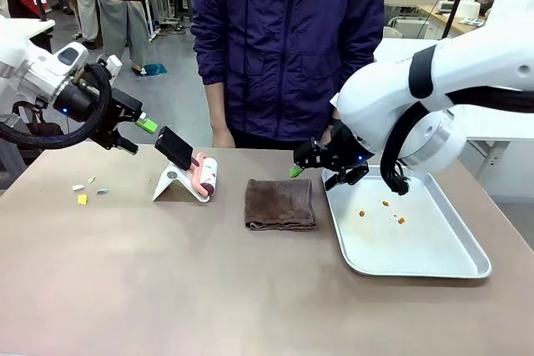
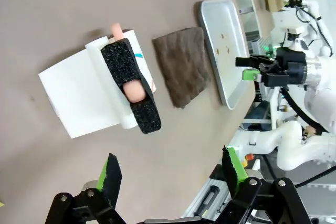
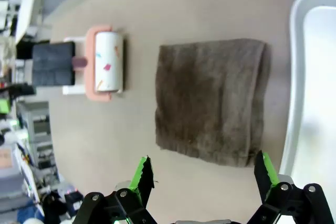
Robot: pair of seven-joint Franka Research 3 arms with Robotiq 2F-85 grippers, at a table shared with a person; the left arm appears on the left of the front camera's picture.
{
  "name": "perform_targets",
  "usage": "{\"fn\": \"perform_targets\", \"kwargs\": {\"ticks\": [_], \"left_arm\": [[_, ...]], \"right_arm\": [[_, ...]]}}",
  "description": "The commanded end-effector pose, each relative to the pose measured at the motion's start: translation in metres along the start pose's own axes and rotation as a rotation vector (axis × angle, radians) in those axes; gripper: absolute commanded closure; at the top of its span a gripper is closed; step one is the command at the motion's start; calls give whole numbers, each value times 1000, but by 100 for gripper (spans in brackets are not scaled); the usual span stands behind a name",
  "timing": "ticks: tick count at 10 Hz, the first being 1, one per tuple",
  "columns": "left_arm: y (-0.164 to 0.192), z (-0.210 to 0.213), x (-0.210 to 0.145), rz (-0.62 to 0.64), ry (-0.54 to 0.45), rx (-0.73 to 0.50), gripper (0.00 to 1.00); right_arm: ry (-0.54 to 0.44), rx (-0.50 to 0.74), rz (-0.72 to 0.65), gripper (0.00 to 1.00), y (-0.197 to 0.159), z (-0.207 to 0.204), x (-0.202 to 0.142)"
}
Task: Clean the surface of the table.
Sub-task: Hold the Lint Roller with your left hand and the towel with your right hand.
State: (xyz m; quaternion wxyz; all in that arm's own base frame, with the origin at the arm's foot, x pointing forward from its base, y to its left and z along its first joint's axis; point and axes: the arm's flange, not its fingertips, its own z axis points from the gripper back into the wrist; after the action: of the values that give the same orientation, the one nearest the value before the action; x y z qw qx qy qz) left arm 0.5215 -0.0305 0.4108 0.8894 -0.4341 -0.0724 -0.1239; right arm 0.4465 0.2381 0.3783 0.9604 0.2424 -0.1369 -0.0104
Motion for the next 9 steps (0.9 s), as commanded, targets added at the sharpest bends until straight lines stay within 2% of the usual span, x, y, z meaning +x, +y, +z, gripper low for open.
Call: {"fn": "perform_targets", "kwargs": {"ticks": [1, 2, 5, 6, 7, 8, 9], "left_arm": [[-7, 1, 0, 57, 18, -32, 0], [0, 0, 0, 0, 0, 0, 0], [0, 0, 0, 0, 0, 0, 0], [0, -1, 0, 17, 6, -6, 0], [5, -12, 16, 144, -3, 10, 0], [10, -20, 33, 191, -5, 34, 0], [13, -21, 39, 183, 25, 0, 0]], "right_arm": [[-7, -22, -54, 0, -1, 11, 7], [0, 0, 0, 0, 0, 0, 0], [0, 0, 0, 0, 0, 0, 0], [-1, -4, -22, 0, 0, 0, 1], [0, -90, 12, 0, 4, -12, 11], [23, -126, 88, 0, 13, -27, 23], [67, -136, 122, 0, 16, -38, 32]]}}
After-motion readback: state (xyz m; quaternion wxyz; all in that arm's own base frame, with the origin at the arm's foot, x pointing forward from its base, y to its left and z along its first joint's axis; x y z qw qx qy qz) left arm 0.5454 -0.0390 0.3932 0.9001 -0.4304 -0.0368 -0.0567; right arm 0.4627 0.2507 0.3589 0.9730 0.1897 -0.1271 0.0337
